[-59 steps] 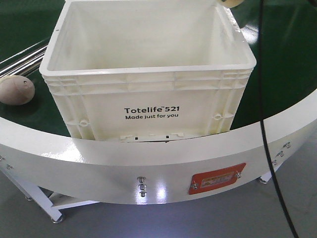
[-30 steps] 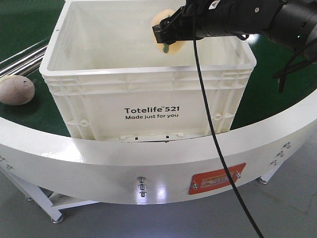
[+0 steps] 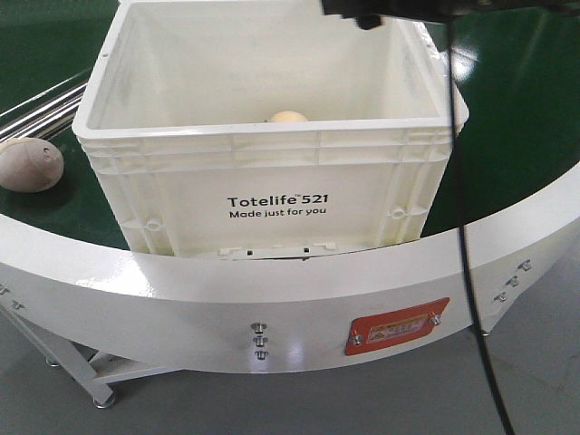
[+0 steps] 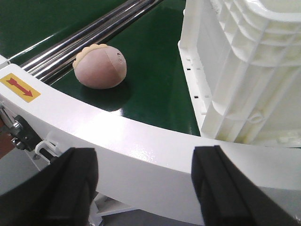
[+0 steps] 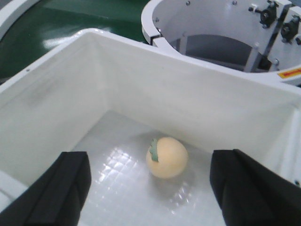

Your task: Place moving items into box and shelve

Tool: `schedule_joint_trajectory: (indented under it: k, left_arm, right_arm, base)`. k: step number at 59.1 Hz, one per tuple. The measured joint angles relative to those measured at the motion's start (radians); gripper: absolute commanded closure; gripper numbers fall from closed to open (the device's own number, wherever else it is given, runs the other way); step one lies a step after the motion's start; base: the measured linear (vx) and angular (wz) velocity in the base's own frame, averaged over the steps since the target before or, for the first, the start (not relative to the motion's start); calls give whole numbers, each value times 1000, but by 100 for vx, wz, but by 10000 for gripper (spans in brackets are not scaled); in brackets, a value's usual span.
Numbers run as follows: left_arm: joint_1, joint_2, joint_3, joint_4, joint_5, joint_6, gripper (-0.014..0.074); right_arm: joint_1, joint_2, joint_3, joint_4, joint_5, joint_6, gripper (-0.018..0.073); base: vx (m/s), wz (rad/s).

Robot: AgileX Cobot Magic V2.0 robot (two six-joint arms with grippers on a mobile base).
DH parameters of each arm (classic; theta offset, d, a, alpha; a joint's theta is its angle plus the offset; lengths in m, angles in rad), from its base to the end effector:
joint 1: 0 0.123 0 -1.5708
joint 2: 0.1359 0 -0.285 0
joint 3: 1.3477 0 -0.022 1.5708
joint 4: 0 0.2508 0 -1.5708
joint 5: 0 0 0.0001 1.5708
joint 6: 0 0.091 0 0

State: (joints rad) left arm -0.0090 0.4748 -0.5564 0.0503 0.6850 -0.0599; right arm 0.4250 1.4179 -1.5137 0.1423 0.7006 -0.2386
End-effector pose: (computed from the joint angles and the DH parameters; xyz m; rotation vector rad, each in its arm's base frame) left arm 0.0892 0.0021 0.3053 -0.0318 2.0859 0.0150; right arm 0.2851 0.1382 0.4307 -0.6265 1.9968 0.2748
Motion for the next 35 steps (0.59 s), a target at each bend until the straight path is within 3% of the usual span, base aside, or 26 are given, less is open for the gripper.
schedule_joint_trajectory:
  k: [6,13,35]
  left_arm:
    - [0,0,0,0,0,0,62]
    - [0,0,0,0,0,0,62]
    - [0,0,0,0,0,0,56]
  right_arm:
    - [0,-70,3,-73,145,69,3]
    - [0,-156,89,-112,190,111,3]
    - [0,-472,562,-142,40,201,3]
  base:
    - [0,0]
    - [0,0]
    - [0,0]
